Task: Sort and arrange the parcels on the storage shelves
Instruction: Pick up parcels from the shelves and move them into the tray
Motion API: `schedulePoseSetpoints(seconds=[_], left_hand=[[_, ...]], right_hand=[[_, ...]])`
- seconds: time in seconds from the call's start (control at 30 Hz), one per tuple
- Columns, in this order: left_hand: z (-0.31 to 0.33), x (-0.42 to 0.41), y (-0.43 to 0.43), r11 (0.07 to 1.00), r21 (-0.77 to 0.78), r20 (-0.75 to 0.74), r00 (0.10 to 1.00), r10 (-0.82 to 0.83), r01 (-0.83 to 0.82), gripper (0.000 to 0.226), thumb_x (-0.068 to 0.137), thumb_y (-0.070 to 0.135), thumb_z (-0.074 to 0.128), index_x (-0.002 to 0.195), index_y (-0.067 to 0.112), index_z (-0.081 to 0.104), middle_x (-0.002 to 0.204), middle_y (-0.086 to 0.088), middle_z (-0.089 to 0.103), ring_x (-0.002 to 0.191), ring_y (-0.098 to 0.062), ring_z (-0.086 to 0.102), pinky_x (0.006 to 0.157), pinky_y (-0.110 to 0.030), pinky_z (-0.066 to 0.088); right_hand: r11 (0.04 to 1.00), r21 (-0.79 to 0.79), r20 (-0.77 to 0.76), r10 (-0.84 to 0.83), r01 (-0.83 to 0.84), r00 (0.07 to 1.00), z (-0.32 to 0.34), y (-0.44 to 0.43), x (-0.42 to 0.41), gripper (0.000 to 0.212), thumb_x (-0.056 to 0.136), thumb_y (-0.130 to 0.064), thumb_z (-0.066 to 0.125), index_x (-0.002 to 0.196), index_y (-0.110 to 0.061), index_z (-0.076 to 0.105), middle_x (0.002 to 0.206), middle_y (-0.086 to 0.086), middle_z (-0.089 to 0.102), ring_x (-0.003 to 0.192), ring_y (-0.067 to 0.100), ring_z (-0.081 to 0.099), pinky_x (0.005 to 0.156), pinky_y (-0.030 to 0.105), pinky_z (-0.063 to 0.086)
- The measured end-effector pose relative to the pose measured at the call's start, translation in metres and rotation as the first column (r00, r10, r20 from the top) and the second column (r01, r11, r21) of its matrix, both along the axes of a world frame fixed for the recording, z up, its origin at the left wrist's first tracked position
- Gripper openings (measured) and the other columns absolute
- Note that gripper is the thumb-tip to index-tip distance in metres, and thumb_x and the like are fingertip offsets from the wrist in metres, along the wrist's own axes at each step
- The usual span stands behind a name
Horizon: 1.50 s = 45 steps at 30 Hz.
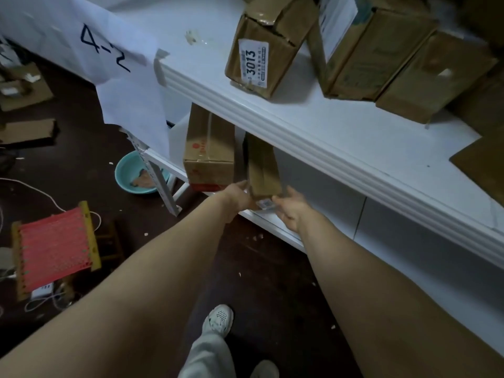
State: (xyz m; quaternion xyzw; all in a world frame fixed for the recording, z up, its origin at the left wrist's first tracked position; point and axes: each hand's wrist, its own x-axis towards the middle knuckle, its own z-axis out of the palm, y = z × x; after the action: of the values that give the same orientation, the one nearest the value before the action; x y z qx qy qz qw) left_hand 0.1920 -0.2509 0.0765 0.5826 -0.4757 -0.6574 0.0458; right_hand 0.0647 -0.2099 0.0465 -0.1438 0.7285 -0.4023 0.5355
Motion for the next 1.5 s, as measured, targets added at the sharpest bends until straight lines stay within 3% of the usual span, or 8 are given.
schedulePoseSetpoints(seconds=[0.13,0.37,0.5,0.63,0.8,1.13,1.23,1.5], left_hand=[[0.002,0.008,0.002,0.999,-0.012,0.136,0.99,-0.028,0.03,0.064,0.083,0.005,0.068,0.141,0.009,0.041,0.141,-0.014,0.045,0.128,-0.033,0.044,0.104,-0.043,0.042],[0.067,0.019,0.008,0.991,-0.135,0.151,0.989,-0.003,0.024,0.02,0.089,0.012,0.059,0.107,0.005,0.054,0.095,-0.012,0.057,0.079,-0.02,0.054,0.069,-0.029,0.048],[0.127,0.023,0.021,0.98,-0.194,0.115,0.991,0.063,-0.04,0.009,0.09,0.007,0.054,0.081,0.006,0.052,0.07,-0.01,0.053,0.059,-0.02,0.052,0.055,-0.026,0.048],[0.17,0.024,0.028,0.899,-0.396,-0.01,0.98,0.2,-0.188,0.005,0.088,0.002,0.054,0.088,0.006,0.056,0.071,-0.01,0.059,0.066,-0.022,0.058,0.064,-0.034,0.054],[0.21,0.026,0.032,0.808,-0.493,-0.114,0.944,0.309,-0.324,0.008,0.09,-0.001,0.049,0.09,0.002,0.056,0.069,-0.013,0.06,0.05,-0.017,0.051,0.035,-0.016,0.036],[0.247,0.003,0.01,0.629,-0.761,0.025,0.962,0.272,-0.158,0.019,0.078,0.021,0.064,0.09,0.007,0.066,0.084,-0.011,0.063,0.085,-0.029,0.061,0.07,-0.034,0.049],[0.255,-0.008,-0.002,0.608,-0.791,0.137,0.949,0.282,-0.066,0.044,0.079,0.037,0.066,0.117,0.015,0.058,0.121,-0.015,0.051,0.112,-0.033,0.049,0.091,-0.038,0.044],[0.247,-0.034,-0.047,0.704,-0.655,0.475,0.874,0.103,0.273,0.098,0.058,0.048,0.082,0.138,0.033,0.029,0.14,-0.015,0.024,0.135,-0.036,0.017,0.112,-0.058,0.015]], right_hand=[[0.992,0.101,-0.15,0.095,-0.08,0.984,0.007,0.005,0.004,0.045,0.089,0.015,0.045,0.127,-0.008,0.056,0.131,0.024,0.055,0.113,0.029,0.056,0.09,0.029,0.045],[0.976,-0.001,-0.136,0.214,-0.216,0.967,0.074,0.017,0.017,0.028,0.089,0.012,0.054,0.113,0.002,0.064,0.104,0.016,0.06,0.095,0.024,0.06,0.087,0.028,0.053],[0.941,-0.071,-0.156,0.318,-0.332,0.935,0.136,0.028,0.024,0.025,0.088,0.009,0.056,0.109,-0.002,0.065,0.088,0.013,0.062,0.076,0.019,0.06,0.06,0.025,0.056],[0.917,-0.129,-0.211,0.346,-0.377,0.914,0.185,0.038,0.026,0.019,0.083,0.008,0.063,0.093,-0.008,0.067,0.104,0.021,0.068,0.076,0.021,0.064,0.068,0.028,0.055],[0.898,-0.178,-0.282,0.344,-0.401,0.895,0.23,0.049,0.025,0.019,0.082,0.006,0.066,0.095,-0.007,0.067,0.103,0.022,0.069,0.083,0.023,0.064,0.082,0.034,0.055],[0.911,-0.294,-0.552,0.086,-0.29,0.829,0.271,0.033,-0.002,0.015,0.086,0.001,0.062,0.097,-0.005,0.068,0.096,0.011,0.063,0.09,0.022,0.059,0.079,0.031,0.051],[0.929,-0.257,-0.689,0.017,-0.266,0.725,0.273,0.017,-0.01,0.018,0.082,-0.005,0.065,0.097,-0.014,0.067,0.105,0.007,0.066,0.097,0.023,0.062,0.089,0.04,0.054],[0.988,-0.04,-0.924,0.02,-0.148,0.383,0.285,-0.015,-0.036,0.079,0.082,-0.047,0.066,0.147,-0.021,0.029,0.151,0.013,0.027,0.14,0.034,0.022,0.111,0.043,0.026]])
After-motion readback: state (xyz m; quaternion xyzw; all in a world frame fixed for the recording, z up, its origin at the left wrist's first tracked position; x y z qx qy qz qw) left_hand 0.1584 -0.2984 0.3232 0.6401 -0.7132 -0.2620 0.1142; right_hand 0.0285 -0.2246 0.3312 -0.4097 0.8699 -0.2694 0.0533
